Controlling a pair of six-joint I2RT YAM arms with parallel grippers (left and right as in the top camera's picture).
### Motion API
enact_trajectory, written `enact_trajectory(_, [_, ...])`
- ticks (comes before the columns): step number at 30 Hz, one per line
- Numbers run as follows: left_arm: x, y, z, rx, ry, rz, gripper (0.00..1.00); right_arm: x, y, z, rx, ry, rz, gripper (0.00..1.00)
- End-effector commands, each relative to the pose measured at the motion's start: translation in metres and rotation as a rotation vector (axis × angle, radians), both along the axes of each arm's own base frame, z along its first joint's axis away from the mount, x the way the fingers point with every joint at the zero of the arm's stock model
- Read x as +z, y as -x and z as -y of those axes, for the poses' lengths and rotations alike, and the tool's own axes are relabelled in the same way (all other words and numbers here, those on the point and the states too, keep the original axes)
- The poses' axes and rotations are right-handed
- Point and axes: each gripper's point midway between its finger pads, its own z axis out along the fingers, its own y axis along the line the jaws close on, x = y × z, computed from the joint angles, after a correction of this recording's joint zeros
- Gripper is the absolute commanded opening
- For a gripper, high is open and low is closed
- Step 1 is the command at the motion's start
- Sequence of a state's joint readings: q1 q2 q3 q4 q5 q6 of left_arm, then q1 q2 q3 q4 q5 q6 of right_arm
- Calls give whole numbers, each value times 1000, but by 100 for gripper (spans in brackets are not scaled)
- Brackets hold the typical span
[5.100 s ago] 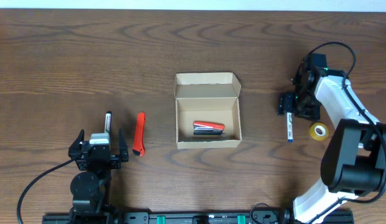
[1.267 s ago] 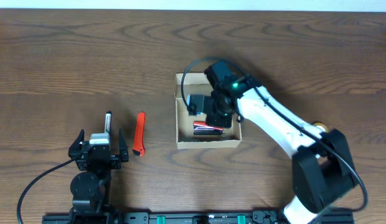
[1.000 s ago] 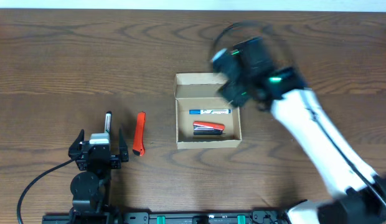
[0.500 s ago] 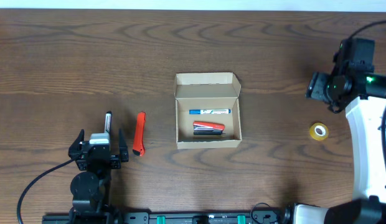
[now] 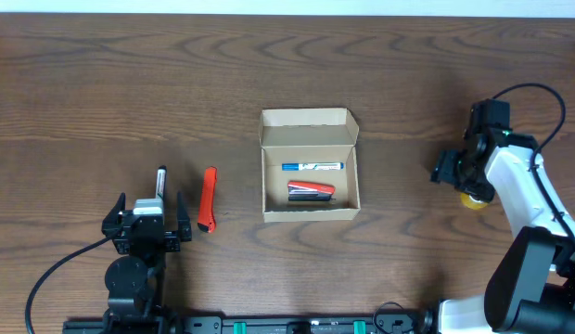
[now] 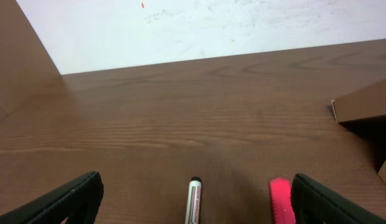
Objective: Pack container
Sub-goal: 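Move right gripper to the yellow tape roll and grasp it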
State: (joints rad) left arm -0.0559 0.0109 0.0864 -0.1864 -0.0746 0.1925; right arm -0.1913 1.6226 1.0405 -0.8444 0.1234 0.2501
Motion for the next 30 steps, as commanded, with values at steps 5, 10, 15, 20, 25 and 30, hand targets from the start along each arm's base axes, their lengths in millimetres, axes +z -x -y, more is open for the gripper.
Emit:
enact_trajectory(5, [-14,0,1,-8,-18,-31,96,-1,-2,8,-39,-2,21,77])
enact_trajectory(10, [-14,0,1,-8,-18,-31,95,-1,-3,18,-71,2,40,78])
enact_trajectory(15, [-14,0,1,-8,-18,-31,96,-1,-1,28,-98,5,43,77])
enact_trajectory(20, [-14,0,1,-8,-18,-31,95,-5,0,30,-106,6,48,77])
enact_trajectory(25, [-14,0,1,-8,-18,-31,96,-15,5,28,-106,0,42,77])
enact_trajectory(30, [-14,0,1,-8,-18,-31,95,-28,13,25,-106,-7,32,77])
